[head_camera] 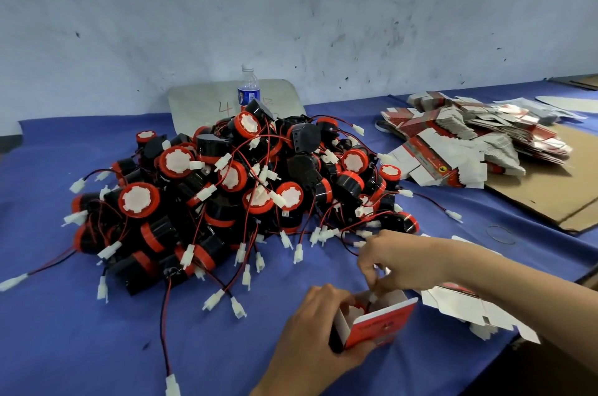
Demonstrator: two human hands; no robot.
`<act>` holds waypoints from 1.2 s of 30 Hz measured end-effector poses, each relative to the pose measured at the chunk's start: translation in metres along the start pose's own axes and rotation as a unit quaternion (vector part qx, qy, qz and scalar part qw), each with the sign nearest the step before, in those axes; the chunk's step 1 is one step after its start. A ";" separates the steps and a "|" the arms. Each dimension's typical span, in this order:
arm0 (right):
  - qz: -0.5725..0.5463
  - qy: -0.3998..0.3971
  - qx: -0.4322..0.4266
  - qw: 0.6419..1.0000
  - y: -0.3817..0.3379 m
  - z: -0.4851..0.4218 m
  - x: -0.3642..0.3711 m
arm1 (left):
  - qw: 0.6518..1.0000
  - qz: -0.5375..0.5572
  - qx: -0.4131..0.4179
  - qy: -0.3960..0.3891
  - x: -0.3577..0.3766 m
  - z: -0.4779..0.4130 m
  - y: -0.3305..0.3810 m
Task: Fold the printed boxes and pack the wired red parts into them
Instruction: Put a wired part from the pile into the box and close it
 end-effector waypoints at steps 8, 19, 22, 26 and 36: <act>0.077 -0.042 -0.049 0.995 -0.007 -0.016 -0.003 | 1.000 0.000 0.014 0.013 0.000 -0.001 -0.001; 0.050 -0.082 -0.036 0.995 -0.009 -0.009 -0.004 | 1.000 -0.001 0.027 0.011 0.000 0.001 0.001; 0.132 -0.071 -0.031 0.988 -0.012 -0.007 0.002 | 1.000 -0.007 0.024 0.014 0.001 0.000 0.001; 0.151 -0.052 0.032 0.987 -0.013 -0.003 -0.002 | 0.991 -0.106 0.062 0.047 0.003 0.000 0.006; 0.203 0.074 0.120 0.969 -0.028 0.000 -0.003 | 0.971 -0.202 0.070 0.106 0.011 -0.001 0.025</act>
Point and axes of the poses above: each hand's wrist, its own z-axis away from the middle knuckle, its own x-axis out of the palm, y = z × x, the point moved 2 cm from there along -z, towards the middle knuckle, and after that the axes turned 7 degrees about -y, right-handed, at the moved point
